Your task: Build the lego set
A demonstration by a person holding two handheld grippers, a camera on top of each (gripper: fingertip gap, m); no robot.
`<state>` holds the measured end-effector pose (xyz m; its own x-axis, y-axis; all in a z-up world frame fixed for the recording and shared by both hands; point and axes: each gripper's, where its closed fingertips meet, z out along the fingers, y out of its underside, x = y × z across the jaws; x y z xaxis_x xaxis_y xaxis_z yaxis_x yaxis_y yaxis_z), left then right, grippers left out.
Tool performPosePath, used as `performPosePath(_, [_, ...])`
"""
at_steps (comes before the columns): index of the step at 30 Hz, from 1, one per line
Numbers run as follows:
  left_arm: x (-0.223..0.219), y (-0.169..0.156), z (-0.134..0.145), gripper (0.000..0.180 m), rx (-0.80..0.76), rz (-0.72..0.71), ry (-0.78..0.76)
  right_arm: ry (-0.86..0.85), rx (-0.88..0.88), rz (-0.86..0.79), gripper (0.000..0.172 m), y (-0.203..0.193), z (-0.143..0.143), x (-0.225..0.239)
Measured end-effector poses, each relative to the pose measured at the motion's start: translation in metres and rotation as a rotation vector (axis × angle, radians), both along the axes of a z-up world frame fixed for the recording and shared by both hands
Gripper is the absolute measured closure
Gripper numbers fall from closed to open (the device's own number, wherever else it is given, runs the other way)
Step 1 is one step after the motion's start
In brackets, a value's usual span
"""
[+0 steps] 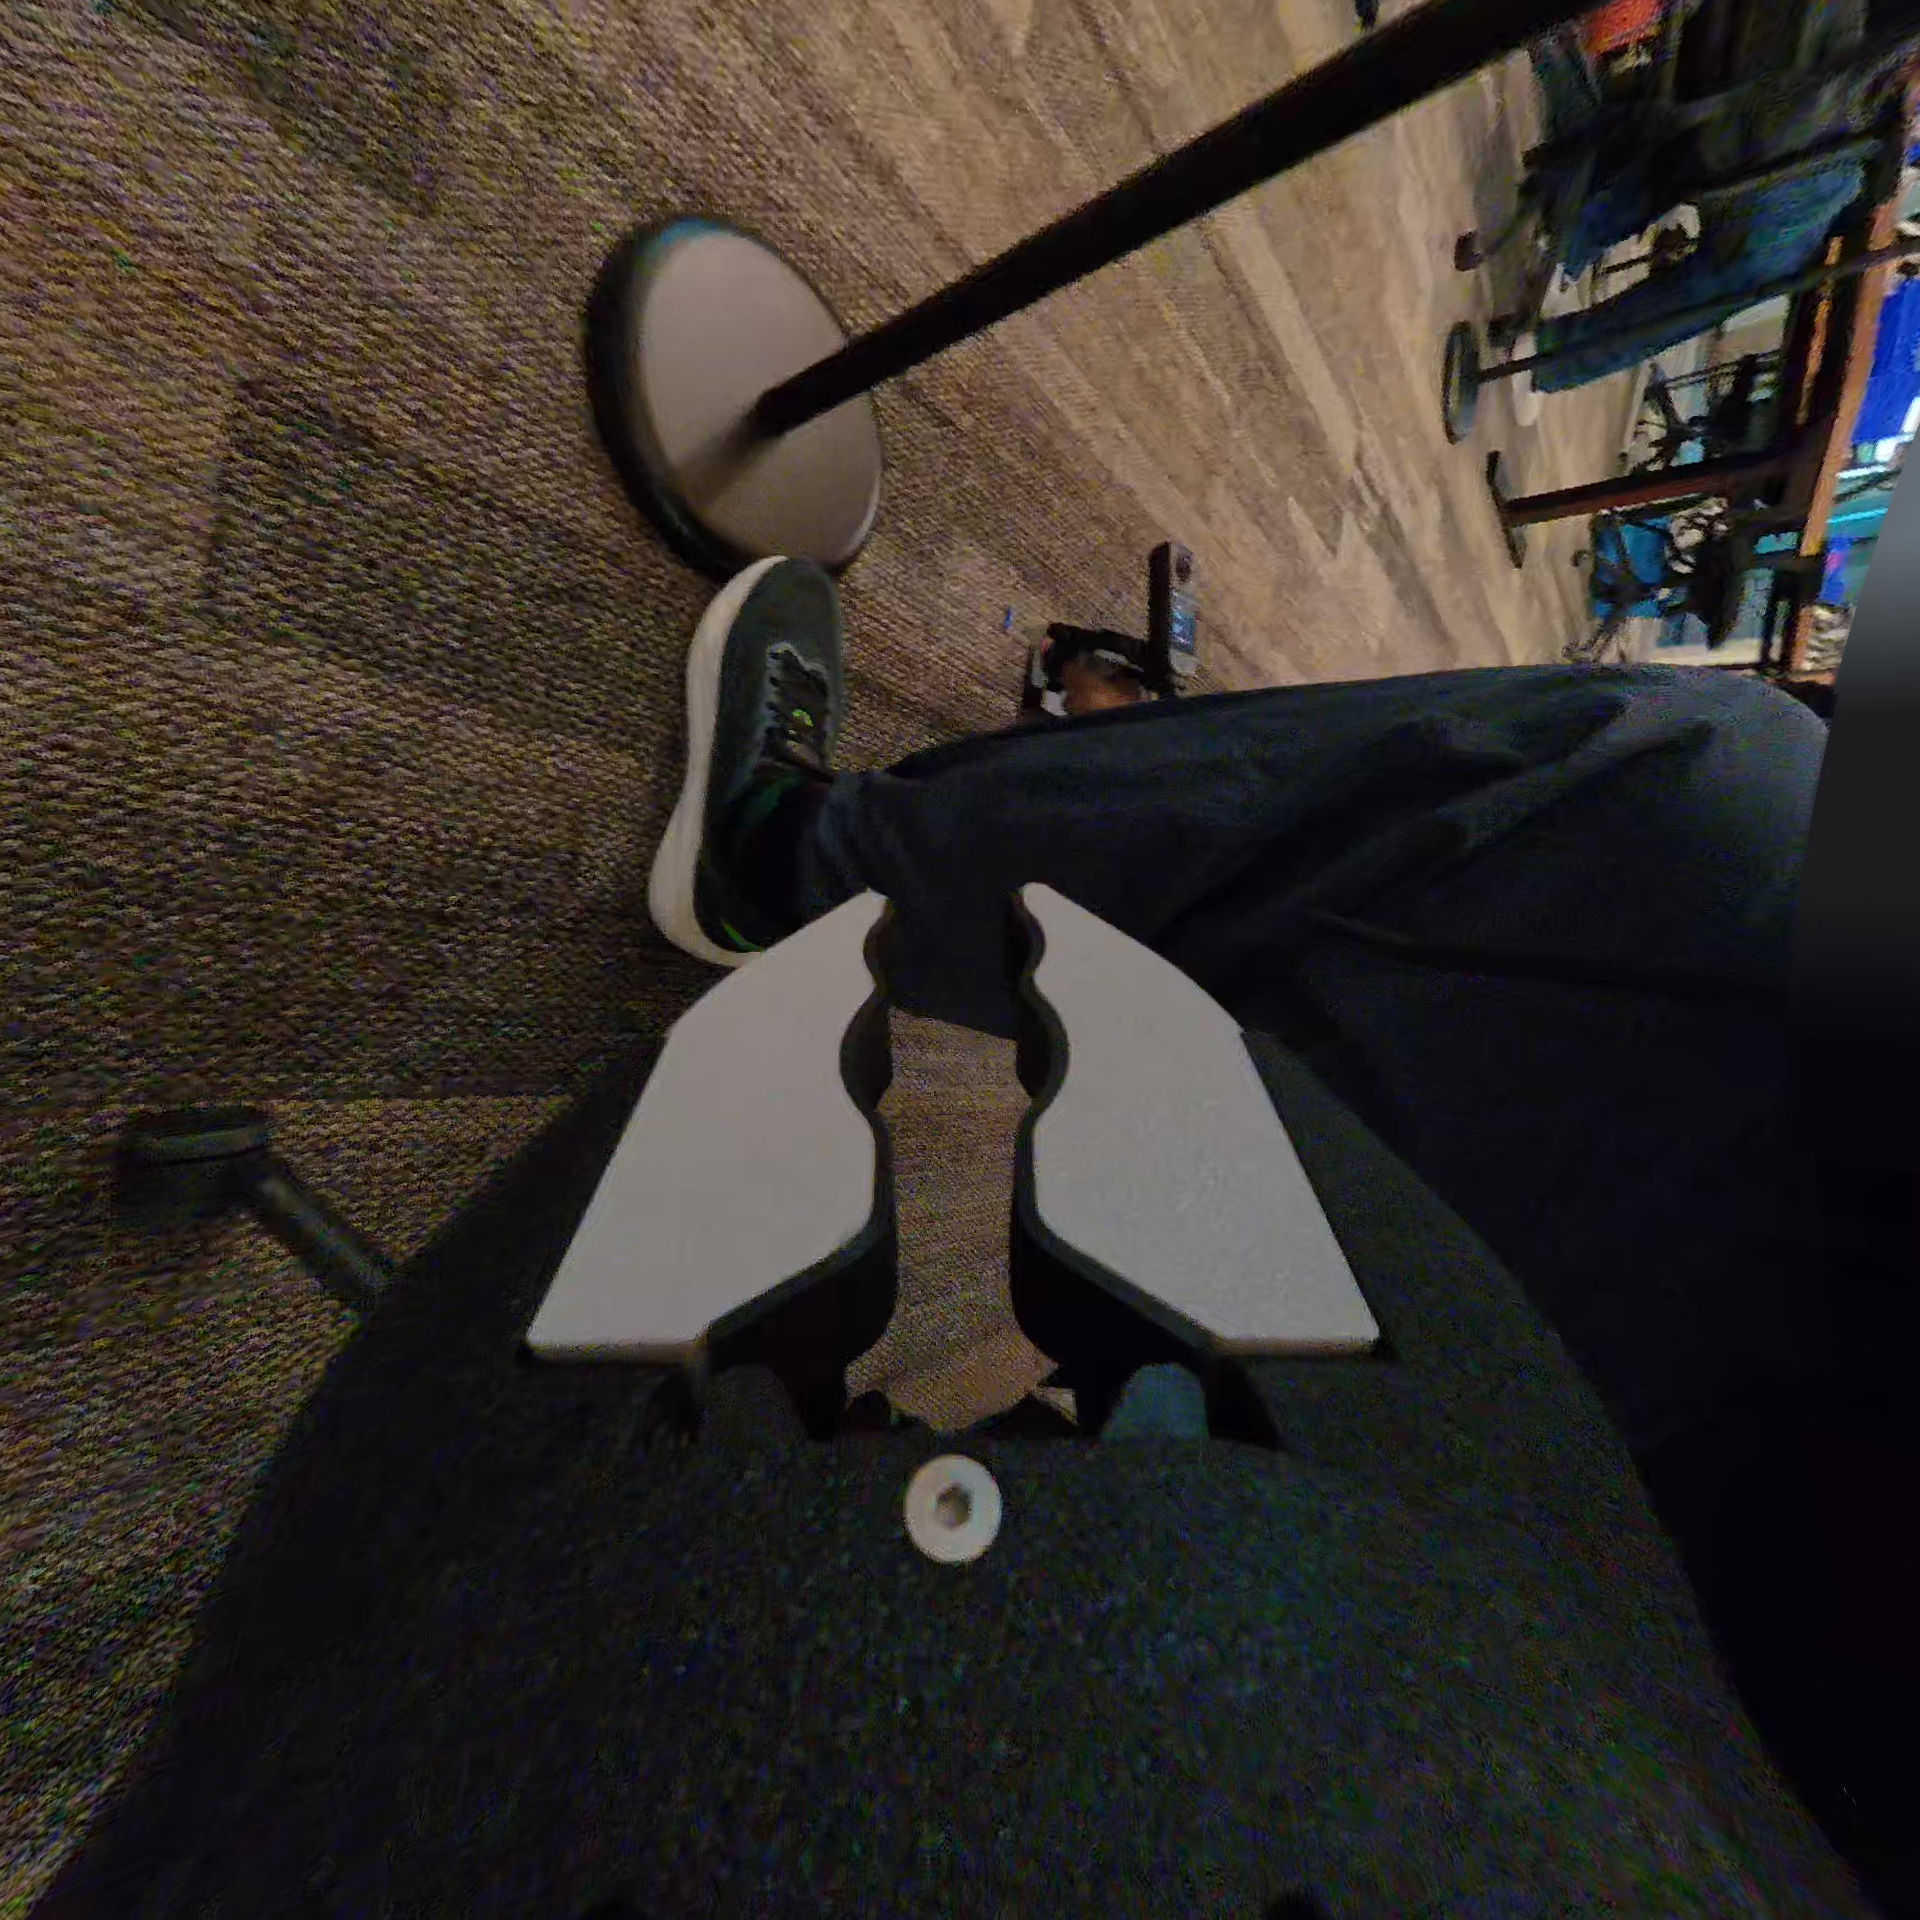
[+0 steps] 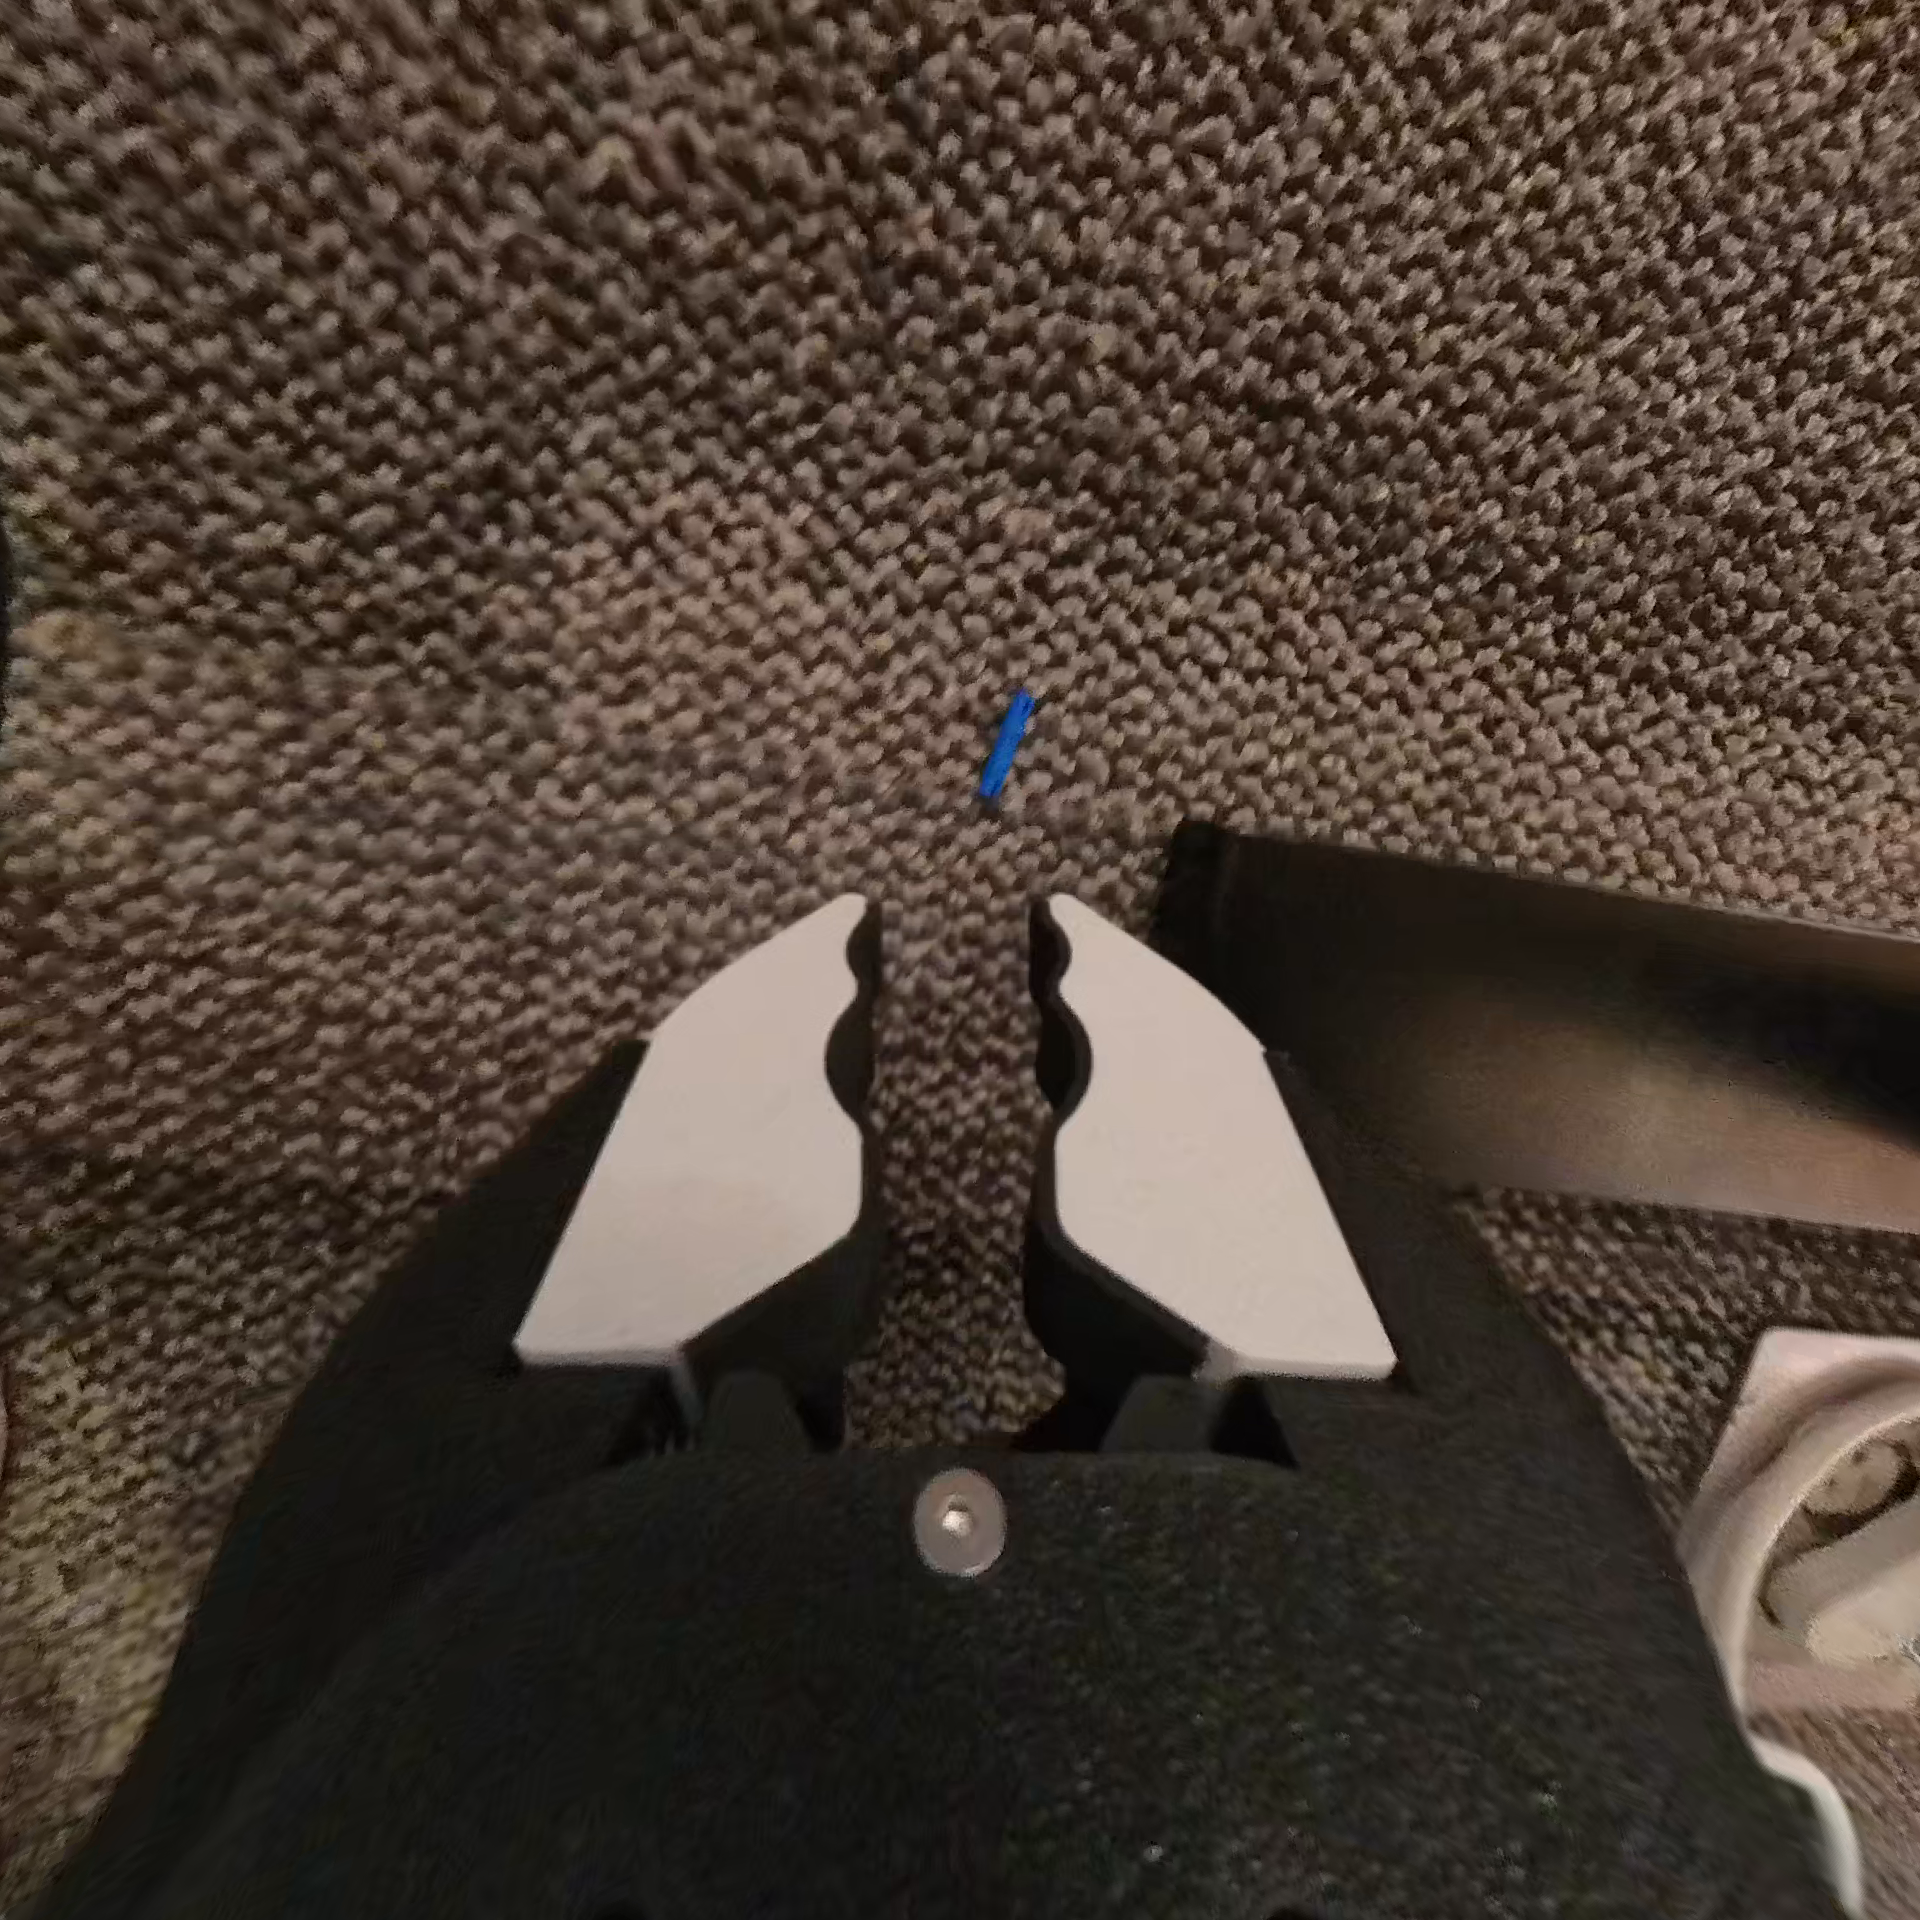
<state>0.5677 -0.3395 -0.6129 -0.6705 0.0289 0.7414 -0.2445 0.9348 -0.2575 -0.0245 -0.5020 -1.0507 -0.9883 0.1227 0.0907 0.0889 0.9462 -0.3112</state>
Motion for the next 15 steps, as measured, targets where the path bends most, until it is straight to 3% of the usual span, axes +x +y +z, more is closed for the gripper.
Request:
performPosePath(5, [-0.022, -0.007, -0.003, 0.162, -0.023, -0.108, -0.016, -0.095, -0.032, -0.065, 0.148, -0.017, -0.023, -0.006])
performPosePath(15, [-0.033, -0.008, -0.012, 0.165, 0.014, -0.039, 0.063, -0.034, 0.081, -0.137, 0.158, -0.023, -0.054, -0.018])
